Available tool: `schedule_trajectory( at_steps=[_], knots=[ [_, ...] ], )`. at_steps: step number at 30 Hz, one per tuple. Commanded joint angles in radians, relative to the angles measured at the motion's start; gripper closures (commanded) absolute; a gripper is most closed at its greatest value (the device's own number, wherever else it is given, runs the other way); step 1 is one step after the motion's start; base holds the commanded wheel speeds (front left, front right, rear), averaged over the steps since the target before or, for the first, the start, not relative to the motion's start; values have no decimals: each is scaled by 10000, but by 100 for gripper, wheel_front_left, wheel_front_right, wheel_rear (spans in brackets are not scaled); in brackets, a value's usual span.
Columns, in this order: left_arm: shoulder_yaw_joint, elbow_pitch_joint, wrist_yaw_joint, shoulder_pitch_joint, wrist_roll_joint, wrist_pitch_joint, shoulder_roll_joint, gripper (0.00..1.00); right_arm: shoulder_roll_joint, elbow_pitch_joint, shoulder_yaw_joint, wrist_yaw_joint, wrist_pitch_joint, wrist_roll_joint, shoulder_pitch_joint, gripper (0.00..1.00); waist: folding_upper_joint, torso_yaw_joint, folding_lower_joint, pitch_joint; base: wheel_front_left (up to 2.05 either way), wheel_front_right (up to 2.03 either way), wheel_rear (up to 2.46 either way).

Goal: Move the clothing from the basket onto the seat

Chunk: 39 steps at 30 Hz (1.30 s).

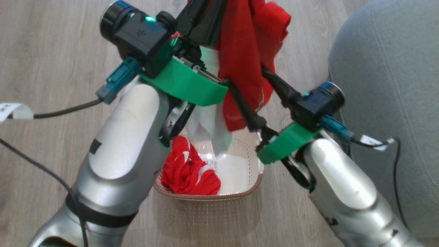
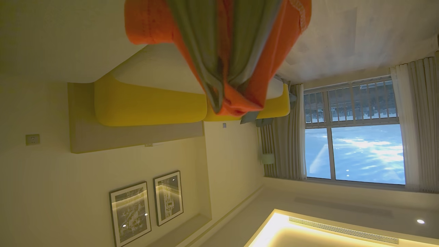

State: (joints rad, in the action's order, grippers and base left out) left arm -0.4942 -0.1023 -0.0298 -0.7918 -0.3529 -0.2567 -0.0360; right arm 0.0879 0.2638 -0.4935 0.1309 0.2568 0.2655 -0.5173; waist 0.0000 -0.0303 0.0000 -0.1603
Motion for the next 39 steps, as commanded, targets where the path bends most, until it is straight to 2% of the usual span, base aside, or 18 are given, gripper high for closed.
schedule_trajectory(
  at_steps=[1,9,14,15,16,21,27,28,30,39],
  knots=[
    [190,408,93,-230,-88,-51,-143,100,-314,-204,-389,-2,49,116,-684,0,0,61,0,17,0,0,0],
    [-236,430,182,-186,-252,-51,-143,100,-372,260,-807,-2,49,296,-1058,0,0,246,0,76,0,0,0],
    [-546,413,200,-121,-376,-51,-143,100,-374,1229,-970,-2,49,662,-1248,0,0,312,0,171,0,0,0],
    [-612,409,200,-104,-419,-51,-143,100,-374,1402,-1020,-2,49,805,-1317,28,0,325,0,190,0,0,0],
    [-670,403,210,-92,-454,-51,-143,100,-375,1579,-1106,-2,49,885,-1393,100,0,339,0,206,0,0,0],
    [-800,333,252,-59,-525,-51,-143,100,-375,1746,-978,-2,49,1162,-1597,100,0,369,0,197,0,0,0],
    [-650,-82,181,93,-521,-51,-143,100,-376,1242,-393,-2,49,855,-1329,100,0,189,0,108,0,0,0],
    [-604,-158,144,143,-524,-51,-143,73,-376,1161,-258,-2,49,782,-1272,100,0,159,0,96,0,0,0],
    [-492,-303,18,258,-520,-51,-143,0,-376,946,60,-2,49,641,-1120,100,0,76,0,82,0,0,0],
    [-90,-1048,-502,870,9,-51,-148,0,-376,-121,1656,-2,49,-41,-467,100,0,-447,0,84,0,0,0]
  ],
)
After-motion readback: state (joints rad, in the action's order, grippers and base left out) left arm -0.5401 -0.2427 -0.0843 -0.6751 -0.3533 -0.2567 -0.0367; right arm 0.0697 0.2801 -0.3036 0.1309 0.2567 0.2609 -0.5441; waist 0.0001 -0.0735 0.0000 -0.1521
